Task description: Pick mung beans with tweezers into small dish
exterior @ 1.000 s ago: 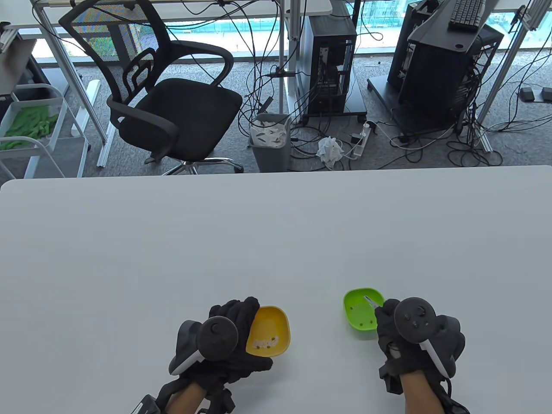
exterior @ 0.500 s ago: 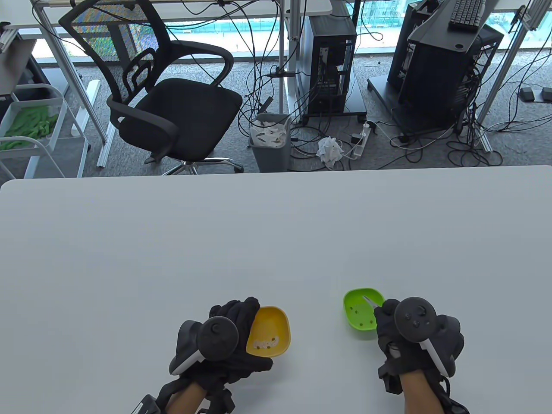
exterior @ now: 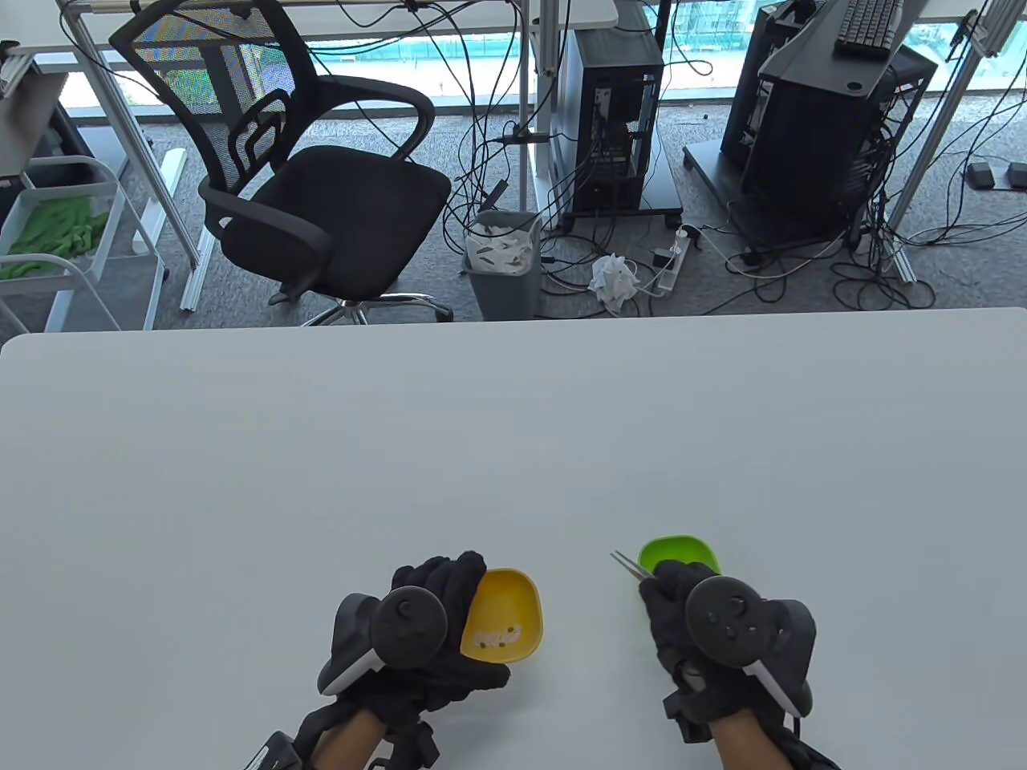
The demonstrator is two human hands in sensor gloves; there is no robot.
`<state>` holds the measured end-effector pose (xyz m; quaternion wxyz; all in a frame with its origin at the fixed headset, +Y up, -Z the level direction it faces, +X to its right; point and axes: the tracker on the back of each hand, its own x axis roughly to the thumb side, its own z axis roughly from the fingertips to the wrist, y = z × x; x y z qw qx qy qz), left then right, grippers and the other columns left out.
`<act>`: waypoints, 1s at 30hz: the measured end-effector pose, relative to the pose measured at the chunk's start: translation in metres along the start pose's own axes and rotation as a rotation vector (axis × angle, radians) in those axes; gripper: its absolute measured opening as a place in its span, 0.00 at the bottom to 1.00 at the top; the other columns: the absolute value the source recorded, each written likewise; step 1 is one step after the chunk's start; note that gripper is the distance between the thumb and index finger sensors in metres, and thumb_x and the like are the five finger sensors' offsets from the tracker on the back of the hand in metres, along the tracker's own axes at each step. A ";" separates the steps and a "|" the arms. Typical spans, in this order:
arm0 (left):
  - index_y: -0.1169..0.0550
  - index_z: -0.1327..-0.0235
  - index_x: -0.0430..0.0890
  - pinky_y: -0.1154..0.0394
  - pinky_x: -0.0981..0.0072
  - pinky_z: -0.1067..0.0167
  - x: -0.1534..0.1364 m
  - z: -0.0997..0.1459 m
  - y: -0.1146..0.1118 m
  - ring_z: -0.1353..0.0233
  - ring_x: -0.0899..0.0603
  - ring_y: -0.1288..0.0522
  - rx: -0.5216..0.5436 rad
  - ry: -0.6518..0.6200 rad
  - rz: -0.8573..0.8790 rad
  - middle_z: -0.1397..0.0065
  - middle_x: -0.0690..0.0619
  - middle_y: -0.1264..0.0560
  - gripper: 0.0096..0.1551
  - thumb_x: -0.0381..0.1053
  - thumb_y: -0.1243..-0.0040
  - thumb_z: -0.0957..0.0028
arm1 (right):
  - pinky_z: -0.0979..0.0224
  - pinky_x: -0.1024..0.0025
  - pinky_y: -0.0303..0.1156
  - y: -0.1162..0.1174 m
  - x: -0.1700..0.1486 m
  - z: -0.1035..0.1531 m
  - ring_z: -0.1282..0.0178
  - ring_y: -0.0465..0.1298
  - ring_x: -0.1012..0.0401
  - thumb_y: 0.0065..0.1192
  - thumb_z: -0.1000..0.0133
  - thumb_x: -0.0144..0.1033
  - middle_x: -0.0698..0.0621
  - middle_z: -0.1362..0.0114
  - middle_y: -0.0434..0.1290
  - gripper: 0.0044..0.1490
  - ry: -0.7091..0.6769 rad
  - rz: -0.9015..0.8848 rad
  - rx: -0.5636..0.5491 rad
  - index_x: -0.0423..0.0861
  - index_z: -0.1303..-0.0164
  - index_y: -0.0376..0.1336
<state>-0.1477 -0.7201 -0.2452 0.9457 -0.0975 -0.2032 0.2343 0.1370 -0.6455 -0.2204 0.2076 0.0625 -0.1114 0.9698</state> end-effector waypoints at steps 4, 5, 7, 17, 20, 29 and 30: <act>0.55 0.17 0.45 0.62 0.33 0.23 0.000 0.000 0.000 0.14 0.31 0.52 -0.005 0.002 -0.002 0.15 0.45 0.48 0.77 0.72 0.22 0.65 | 0.68 0.69 0.80 0.011 0.046 0.006 0.71 0.79 0.65 0.73 0.47 0.39 0.41 0.57 0.82 0.22 -0.167 0.069 0.050 0.37 0.53 0.78; 0.55 0.17 0.45 0.62 0.33 0.23 0.000 0.000 0.000 0.14 0.31 0.52 -0.005 0.002 -0.002 0.15 0.45 0.48 0.77 0.72 0.22 0.65 | 0.68 0.69 0.80 0.015 0.051 0.006 0.71 0.79 0.65 0.73 0.47 0.39 0.41 0.57 0.82 0.22 -0.200 0.082 0.072 0.37 0.53 0.78; 0.55 0.17 0.45 0.62 0.33 0.23 0.001 -0.001 -0.001 0.14 0.31 0.52 -0.007 0.002 -0.001 0.15 0.45 0.48 0.77 0.72 0.22 0.65 | 0.68 0.69 0.80 0.026 0.061 0.007 0.71 0.79 0.65 0.73 0.47 0.39 0.41 0.57 0.82 0.22 -0.234 0.106 0.126 0.37 0.53 0.78; 0.55 0.17 0.45 0.62 0.33 0.23 0.002 -0.002 -0.001 0.14 0.31 0.52 -0.008 -0.003 -0.006 0.15 0.45 0.48 0.77 0.72 0.22 0.65 | 0.67 0.69 0.80 0.042 0.075 0.008 0.71 0.79 0.64 0.74 0.47 0.39 0.41 0.57 0.82 0.22 -0.287 0.239 0.214 0.37 0.53 0.78; 0.55 0.17 0.45 0.62 0.33 0.23 0.002 -0.002 -0.001 0.14 0.31 0.52 -0.007 -0.004 -0.006 0.15 0.45 0.48 0.77 0.72 0.22 0.65 | 0.67 0.68 0.80 0.045 0.079 0.008 0.71 0.79 0.64 0.74 0.47 0.39 0.41 0.57 0.82 0.21 -0.296 0.270 0.233 0.38 0.53 0.79; 0.55 0.17 0.45 0.62 0.33 0.23 0.002 -0.002 -0.001 0.14 0.31 0.52 -0.001 -0.006 -0.007 0.15 0.45 0.48 0.77 0.72 0.22 0.65 | 0.67 0.68 0.80 0.052 0.082 0.008 0.70 0.79 0.64 0.74 0.47 0.39 0.41 0.56 0.82 0.22 -0.293 0.313 0.272 0.38 0.53 0.78; 0.55 0.17 0.45 0.62 0.33 0.23 0.002 -0.002 -0.001 0.14 0.31 0.52 -0.001 -0.007 -0.007 0.15 0.45 0.48 0.77 0.72 0.22 0.65 | 0.66 0.68 0.80 0.052 0.082 0.008 0.70 0.79 0.64 0.74 0.47 0.39 0.41 0.56 0.82 0.22 -0.293 0.319 0.274 0.38 0.52 0.78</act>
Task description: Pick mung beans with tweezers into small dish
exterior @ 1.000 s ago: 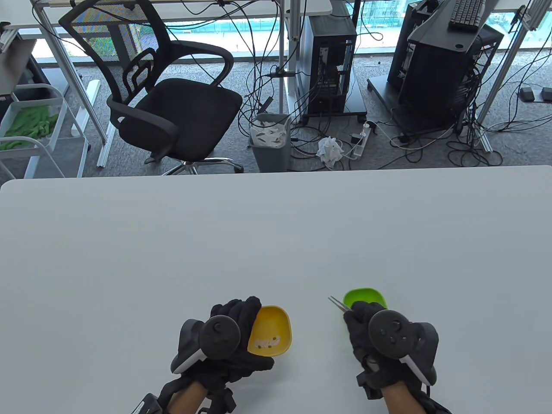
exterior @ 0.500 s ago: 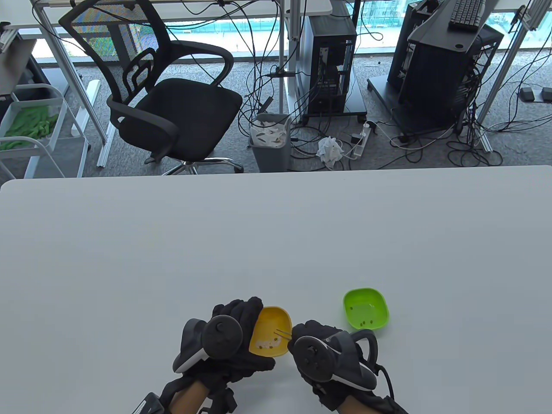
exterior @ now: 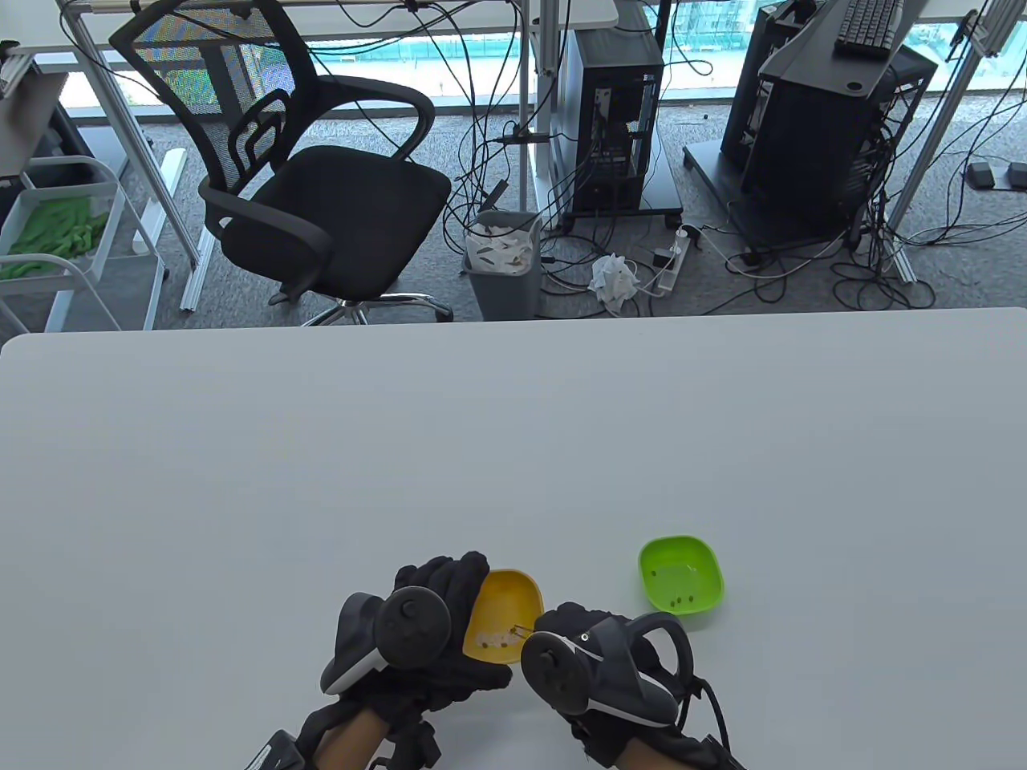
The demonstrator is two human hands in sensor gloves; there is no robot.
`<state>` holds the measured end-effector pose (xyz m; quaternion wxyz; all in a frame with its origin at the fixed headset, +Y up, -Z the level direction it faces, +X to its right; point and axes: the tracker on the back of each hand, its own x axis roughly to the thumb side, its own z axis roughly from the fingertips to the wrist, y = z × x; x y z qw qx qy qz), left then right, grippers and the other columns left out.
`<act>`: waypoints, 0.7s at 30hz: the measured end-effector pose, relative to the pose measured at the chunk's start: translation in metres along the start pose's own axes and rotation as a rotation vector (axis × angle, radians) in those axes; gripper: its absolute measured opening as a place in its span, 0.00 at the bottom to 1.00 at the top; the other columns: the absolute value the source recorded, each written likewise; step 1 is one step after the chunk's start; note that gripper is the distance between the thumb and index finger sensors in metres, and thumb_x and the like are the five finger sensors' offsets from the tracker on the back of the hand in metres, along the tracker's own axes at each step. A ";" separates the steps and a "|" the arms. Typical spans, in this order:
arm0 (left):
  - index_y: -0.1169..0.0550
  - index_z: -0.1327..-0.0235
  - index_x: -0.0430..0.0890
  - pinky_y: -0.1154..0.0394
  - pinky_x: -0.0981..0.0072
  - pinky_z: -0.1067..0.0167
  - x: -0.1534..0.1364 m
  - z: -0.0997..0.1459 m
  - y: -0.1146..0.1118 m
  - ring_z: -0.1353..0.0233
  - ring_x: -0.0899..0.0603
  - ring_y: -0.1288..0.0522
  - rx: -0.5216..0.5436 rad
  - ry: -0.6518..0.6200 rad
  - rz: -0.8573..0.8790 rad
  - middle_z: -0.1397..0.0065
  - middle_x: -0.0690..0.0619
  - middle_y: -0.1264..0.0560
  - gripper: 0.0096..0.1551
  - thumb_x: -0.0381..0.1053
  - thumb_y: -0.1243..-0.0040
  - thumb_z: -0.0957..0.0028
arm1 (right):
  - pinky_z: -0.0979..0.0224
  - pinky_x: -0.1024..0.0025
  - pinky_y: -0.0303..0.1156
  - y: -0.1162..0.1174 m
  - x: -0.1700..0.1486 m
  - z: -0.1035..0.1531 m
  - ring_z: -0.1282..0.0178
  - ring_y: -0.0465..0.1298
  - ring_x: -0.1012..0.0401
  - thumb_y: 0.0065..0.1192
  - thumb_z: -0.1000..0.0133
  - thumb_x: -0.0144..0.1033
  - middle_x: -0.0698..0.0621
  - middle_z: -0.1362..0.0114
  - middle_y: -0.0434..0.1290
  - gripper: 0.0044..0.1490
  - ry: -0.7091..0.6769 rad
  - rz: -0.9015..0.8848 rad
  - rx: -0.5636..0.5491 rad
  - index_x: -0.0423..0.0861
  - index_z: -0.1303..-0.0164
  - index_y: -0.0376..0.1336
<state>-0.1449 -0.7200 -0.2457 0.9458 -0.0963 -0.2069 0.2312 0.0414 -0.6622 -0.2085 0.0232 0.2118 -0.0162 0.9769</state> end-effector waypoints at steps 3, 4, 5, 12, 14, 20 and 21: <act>0.55 0.17 0.45 0.62 0.33 0.23 0.000 0.000 -0.001 0.14 0.31 0.52 -0.003 0.003 -0.008 0.15 0.45 0.48 0.77 0.72 0.22 0.65 | 0.66 0.68 0.80 0.001 0.001 -0.001 0.70 0.79 0.64 0.74 0.47 0.39 0.41 0.56 0.82 0.21 0.000 0.003 0.007 0.38 0.53 0.78; 0.55 0.17 0.45 0.62 0.33 0.23 0.000 0.000 -0.001 0.14 0.31 0.52 -0.004 0.002 -0.007 0.15 0.45 0.48 0.77 0.72 0.22 0.65 | 0.66 0.68 0.80 0.001 0.002 -0.001 0.70 0.79 0.64 0.74 0.47 0.39 0.41 0.56 0.82 0.21 -0.002 0.005 0.004 0.38 0.53 0.79; 0.55 0.17 0.45 0.62 0.33 0.23 0.000 0.000 -0.001 0.14 0.31 0.52 -0.004 0.003 -0.008 0.15 0.45 0.48 0.77 0.71 0.22 0.64 | 0.67 0.68 0.80 0.001 0.002 -0.001 0.70 0.79 0.64 0.74 0.47 0.39 0.41 0.57 0.82 0.21 -0.002 0.006 0.007 0.38 0.53 0.79; 0.55 0.17 0.45 0.63 0.33 0.23 0.001 0.000 -0.001 0.14 0.31 0.52 -0.014 0.005 -0.012 0.15 0.45 0.49 0.77 0.71 0.22 0.65 | 0.67 0.68 0.80 0.002 0.001 -0.002 0.71 0.79 0.64 0.73 0.47 0.38 0.41 0.57 0.82 0.21 0.000 -0.003 0.023 0.38 0.53 0.79; 0.55 0.17 0.45 0.63 0.33 0.23 0.001 0.000 -0.001 0.14 0.31 0.52 -0.011 0.006 -0.009 0.15 0.45 0.48 0.77 0.72 0.22 0.65 | 0.67 0.68 0.80 0.002 0.000 -0.002 0.71 0.79 0.64 0.73 0.47 0.38 0.41 0.57 0.82 0.21 -0.002 -0.018 0.014 0.38 0.54 0.79; 0.55 0.17 0.45 0.62 0.33 0.23 -0.001 0.000 0.000 0.14 0.31 0.52 -0.001 0.006 0.004 0.15 0.45 0.48 0.77 0.72 0.22 0.65 | 0.67 0.69 0.80 -0.010 -0.015 0.004 0.71 0.79 0.64 0.73 0.47 0.39 0.42 0.58 0.82 0.21 0.024 -0.112 -0.064 0.38 0.54 0.79; 0.55 0.17 0.45 0.62 0.33 0.23 -0.001 0.000 0.000 0.14 0.31 0.52 -0.002 0.006 0.004 0.15 0.45 0.48 0.77 0.72 0.22 0.65 | 0.67 0.69 0.80 -0.014 -0.021 0.006 0.71 0.79 0.64 0.73 0.47 0.38 0.42 0.58 0.82 0.21 0.048 -0.130 -0.091 0.38 0.54 0.79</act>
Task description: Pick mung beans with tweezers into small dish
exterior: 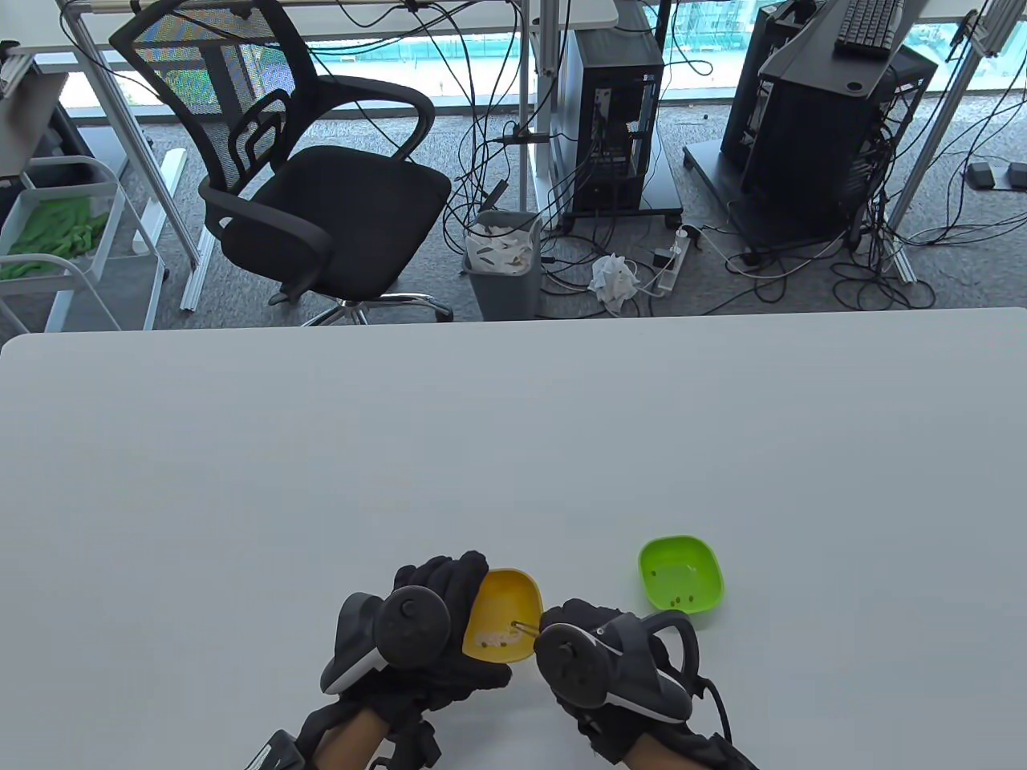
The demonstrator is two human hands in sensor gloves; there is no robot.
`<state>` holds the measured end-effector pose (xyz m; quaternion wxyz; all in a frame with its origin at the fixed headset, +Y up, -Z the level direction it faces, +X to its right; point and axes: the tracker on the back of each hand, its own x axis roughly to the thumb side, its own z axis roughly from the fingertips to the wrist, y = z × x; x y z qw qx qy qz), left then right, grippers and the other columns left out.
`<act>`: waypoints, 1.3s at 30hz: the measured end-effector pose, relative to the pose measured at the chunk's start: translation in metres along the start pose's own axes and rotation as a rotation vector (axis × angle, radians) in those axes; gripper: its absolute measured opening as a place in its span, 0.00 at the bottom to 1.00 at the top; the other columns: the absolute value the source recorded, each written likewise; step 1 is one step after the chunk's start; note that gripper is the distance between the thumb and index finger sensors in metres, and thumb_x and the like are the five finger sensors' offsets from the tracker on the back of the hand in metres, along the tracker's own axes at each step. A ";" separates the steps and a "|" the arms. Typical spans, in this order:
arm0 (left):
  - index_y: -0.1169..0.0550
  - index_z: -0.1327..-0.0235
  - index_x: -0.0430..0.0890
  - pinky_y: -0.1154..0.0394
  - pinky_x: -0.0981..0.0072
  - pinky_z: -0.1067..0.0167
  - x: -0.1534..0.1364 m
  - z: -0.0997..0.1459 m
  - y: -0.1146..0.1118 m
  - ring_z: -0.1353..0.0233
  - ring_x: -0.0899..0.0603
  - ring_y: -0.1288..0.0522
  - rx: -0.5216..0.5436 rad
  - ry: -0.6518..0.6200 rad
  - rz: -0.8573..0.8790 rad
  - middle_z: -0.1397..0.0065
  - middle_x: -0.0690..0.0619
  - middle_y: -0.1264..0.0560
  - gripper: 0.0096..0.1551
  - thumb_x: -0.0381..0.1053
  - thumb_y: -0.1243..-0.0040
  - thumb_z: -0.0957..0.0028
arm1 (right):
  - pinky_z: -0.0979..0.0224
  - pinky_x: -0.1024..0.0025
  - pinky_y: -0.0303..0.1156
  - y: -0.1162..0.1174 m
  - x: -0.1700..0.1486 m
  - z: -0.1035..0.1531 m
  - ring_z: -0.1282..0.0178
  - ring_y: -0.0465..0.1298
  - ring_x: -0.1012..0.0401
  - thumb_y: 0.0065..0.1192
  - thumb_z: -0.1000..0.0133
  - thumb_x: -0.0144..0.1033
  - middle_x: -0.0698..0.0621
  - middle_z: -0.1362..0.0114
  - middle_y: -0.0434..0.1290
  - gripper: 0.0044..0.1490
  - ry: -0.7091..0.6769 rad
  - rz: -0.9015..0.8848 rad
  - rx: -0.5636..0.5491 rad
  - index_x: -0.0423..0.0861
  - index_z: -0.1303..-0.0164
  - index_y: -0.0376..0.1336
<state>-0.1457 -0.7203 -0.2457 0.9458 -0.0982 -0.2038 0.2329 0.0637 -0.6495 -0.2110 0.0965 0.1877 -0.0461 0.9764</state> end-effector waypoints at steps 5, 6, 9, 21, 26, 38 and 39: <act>0.55 0.17 0.45 0.62 0.33 0.23 -0.001 0.001 0.002 0.14 0.31 0.52 -0.001 0.001 0.008 0.15 0.45 0.48 0.77 0.72 0.22 0.65 | 0.68 0.69 0.80 -0.043 -0.065 0.022 0.72 0.79 0.65 0.73 0.47 0.38 0.41 0.58 0.82 0.21 0.247 -0.081 -0.234 0.37 0.55 0.79; 0.55 0.17 0.45 0.62 0.33 0.23 -0.001 0.002 0.002 0.14 0.31 0.52 0.004 -0.001 0.010 0.15 0.45 0.48 0.77 0.72 0.22 0.65 | 0.68 0.69 0.80 -0.046 -0.078 0.026 0.72 0.79 0.65 0.73 0.47 0.38 0.41 0.58 0.82 0.21 0.301 -0.092 -0.251 0.37 0.55 0.79; 0.55 0.17 0.45 0.62 0.33 0.23 -0.001 0.003 0.003 0.14 0.31 0.52 0.013 -0.007 0.013 0.15 0.45 0.48 0.77 0.72 0.22 0.65 | 0.68 0.69 0.80 -0.042 -0.117 0.034 0.72 0.79 0.65 0.73 0.47 0.38 0.41 0.59 0.82 0.21 0.440 -0.134 -0.264 0.37 0.55 0.79; 0.55 0.17 0.45 0.62 0.33 0.23 -0.001 0.005 0.003 0.14 0.31 0.52 0.021 -0.023 0.022 0.15 0.45 0.48 0.77 0.72 0.22 0.65 | 0.68 0.69 0.80 -0.007 -0.149 0.029 0.72 0.79 0.65 0.73 0.47 0.38 0.41 0.59 0.82 0.21 0.543 -0.132 -0.130 0.37 0.55 0.79; 0.55 0.17 0.45 0.62 0.33 0.23 -0.001 0.005 0.002 0.14 0.31 0.52 0.023 -0.027 0.022 0.15 0.45 0.48 0.77 0.72 0.22 0.65 | 0.69 0.69 0.80 -0.008 -0.152 0.030 0.72 0.79 0.65 0.73 0.47 0.38 0.41 0.59 0.82 0.21 0.555 -0.143 -0.135 0.37 0.55 0.79; 0.55 0.17 0.45 0.62 0.33 0.23 0.000 0.006 0.002 0.14 0.31 0.52 0.038 -0.042 0.031 0.15 0.45 0.48 0.77 0.72 0.23 0.65 | 0.68 0.69 0.80 -0.002 -0.157 0.028 0.72 0.79 0.65 0.73 0.47 0.38 0.41 0.59 0.82 0.21 0.577 -0.146 -0.118 0.37 0.55 0.79; 0.55 0.17 0.45 0.62 0.33 0.23 0.000 0.006 0.002 0.14 0.31 0.52 0.038 -0.042 0.028 0.15 0.45 0.48 0.77 0.72 0.23 0.65 | 0.68 0.69 0.80 -0.002 -0.157 0.028 0.72 0.79 0.65 0.73 0.47 0.38 0.41 0.59 0.82 0.21 0.575 -0.148 -0.119 0.37 0.55 0.79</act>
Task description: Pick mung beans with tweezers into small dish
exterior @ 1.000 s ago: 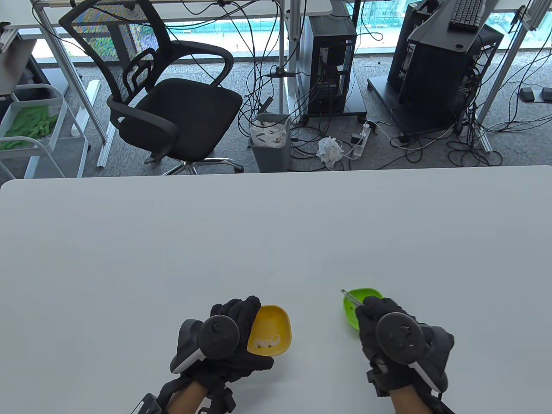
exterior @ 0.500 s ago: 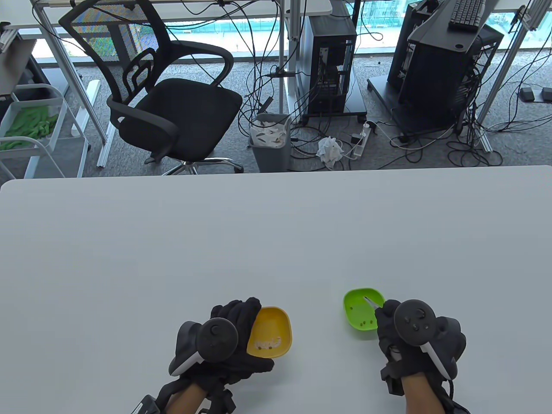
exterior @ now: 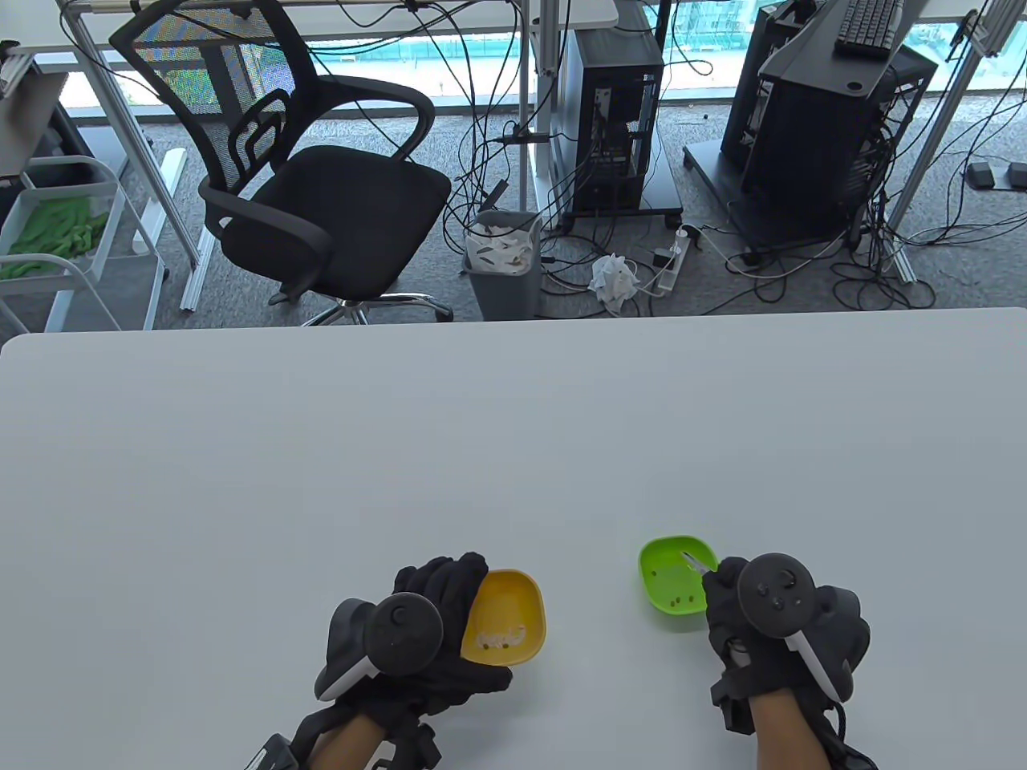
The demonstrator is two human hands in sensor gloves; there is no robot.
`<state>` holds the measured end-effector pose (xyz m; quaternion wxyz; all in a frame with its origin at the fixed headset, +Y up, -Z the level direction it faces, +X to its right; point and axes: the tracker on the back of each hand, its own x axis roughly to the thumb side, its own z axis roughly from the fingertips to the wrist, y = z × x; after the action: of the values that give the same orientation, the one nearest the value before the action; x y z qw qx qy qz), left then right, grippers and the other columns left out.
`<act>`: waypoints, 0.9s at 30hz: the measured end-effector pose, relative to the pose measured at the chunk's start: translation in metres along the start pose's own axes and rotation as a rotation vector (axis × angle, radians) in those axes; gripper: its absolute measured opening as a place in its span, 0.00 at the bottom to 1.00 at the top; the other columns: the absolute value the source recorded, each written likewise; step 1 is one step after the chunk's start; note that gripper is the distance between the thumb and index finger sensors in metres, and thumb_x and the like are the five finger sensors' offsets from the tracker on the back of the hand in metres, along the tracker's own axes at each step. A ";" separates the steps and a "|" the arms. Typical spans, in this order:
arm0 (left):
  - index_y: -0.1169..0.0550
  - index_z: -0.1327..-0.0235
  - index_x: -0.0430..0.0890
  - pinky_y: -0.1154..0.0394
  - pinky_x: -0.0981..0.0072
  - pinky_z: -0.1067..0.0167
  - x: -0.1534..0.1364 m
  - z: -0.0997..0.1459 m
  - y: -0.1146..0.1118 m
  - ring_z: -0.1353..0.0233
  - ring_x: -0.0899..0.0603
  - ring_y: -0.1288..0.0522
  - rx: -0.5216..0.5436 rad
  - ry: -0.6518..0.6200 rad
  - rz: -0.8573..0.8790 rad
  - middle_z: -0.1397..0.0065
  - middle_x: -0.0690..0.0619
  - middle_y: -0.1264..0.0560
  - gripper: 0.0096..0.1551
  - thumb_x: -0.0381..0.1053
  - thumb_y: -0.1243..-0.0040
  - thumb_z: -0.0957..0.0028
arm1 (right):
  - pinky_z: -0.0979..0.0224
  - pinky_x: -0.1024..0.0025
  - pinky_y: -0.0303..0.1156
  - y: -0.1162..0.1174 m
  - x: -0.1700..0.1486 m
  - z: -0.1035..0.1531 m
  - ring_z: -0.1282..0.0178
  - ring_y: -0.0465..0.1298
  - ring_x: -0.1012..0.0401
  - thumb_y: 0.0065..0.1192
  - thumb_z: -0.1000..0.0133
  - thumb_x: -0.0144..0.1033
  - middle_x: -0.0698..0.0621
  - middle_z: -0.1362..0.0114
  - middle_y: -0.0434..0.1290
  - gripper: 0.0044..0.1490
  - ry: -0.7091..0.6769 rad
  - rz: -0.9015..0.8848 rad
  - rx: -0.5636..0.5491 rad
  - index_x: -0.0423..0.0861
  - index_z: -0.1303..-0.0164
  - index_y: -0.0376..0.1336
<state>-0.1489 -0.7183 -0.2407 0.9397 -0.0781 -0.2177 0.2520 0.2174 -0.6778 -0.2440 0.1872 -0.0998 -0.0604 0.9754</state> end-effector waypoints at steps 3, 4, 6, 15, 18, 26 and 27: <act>0.55 0.17 0.45 0.62 0.33 0.23 0.000 0.000 0.000 0.14 0.31 0.52 -0.001 0.002 0.003 0.15 0.45 0.48 0.77 0.72 0.22 0.65 | 0.68 0.69 0.80 0.001 0.000 0.000 0.72 0.79 0.65 0.72 0.47 0.39 0.41 0.58 0.82 0.21 0.001 -0.002 0.002 0.37 0.54 0.79; 0.55 0.17 0.45 0.62 0.33 0.23 -0.001 0.000 0.000 0.14 0.31 0.52 -0.001 0.003 0.003 0.15 0.45 0.48 0.77 0.72 0.22 0.65 | 0.68 0.69 0.80 0.001 0.000 -0.001 0.72 0.79 0.65 0.72 0.47 0.38 0.41 0.58 0.82 0.21 0.001 -0.006 0.002 0.37 0.54 0.79; 0.55 0.17 0.45 0.62 0.33 0.23 -0.001 0.001 0.000 0.14 0.31 0.52 -0.002 0.005 0.003 0.15 0.45 0.48 0.77 0.72 0.22 0.65 | 0.68 0.69 0.80 0.001 0.000 0.000 0.72 0.79 0.65 0.72 0.47 0.38 0.41 0.58 0.82 0.21 0.003 -0.009 0.008 0.37 0.54 0.79; 0.55 0.17 0.45 0.62 0.33 0.23 -0.001 0.001 0.000 0.14 0.31 0.52 -0.003 0.009 0.000 0.15 0.45 0.48 0.77 0.72 0.23 0.65 | 0.68 0.69 0.80 0.002 0.002 0.000 0.72 0.79 0.65 0.72 0.46 0.39 0.41 0.58 0.82 0.22 -0.007 -0.013 0.009 0.36 0.53 0.78; 0.55 0.17 0.45 0.62 0.33 0.23 0.000 0.001 0.000 0.14 0.31 0.52 -0.003 0.005 0.001 0.15 0.45 0.48 0.77 0.72 0.22 0.65 | 0.68 0.69 0.80 0.003 0.006 0.002 0.72 0.79 0.65 0.72 0.46 0.39 0.41 0.58 0.81 0.22 -0.023 -0.014 0.007 0.36 0.53 0.78; 0.55 0.17 0.45 0.62 0.33 0.23 -0.001 -0.002 -0.001 0.14 0.31 0.52 -0.001 0.006 0.012 0.15 0.45 0.48 0.77 0.72 0.22 0.65 | 0.68 0.70 0.80 -0.008 0.066 0.033 0.71 0.78 0.65 0.71 0.46 0.40 0.42 0.57 0.81 0.22 -0.327 -0.168 -0.023 0.37 0.52 0.77; 0.55 0.17 0.45 0.62 0.33 0.23 -0.001 -0.002 -0.002 0.14 0.31 0.52 -0.006 0.008 0.011 0.15 0.45 0.48 0.77 0.72 0.22 0.65 | 0.68 0.70 0.80 -0.008 0.075 0.037 0.71 0.78 0.65 0.72 0.46 0.39 0.41 0.58 0.81 0.22 -0.364 -0.181 -0.016 0.37 0.52 0.78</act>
<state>-0.1483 -0.7206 -0.2425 0.9389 -0.0833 -0.2143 0.2563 0.1434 -0.6453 -0.2195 0.2594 0.0825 -0.1098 0.9560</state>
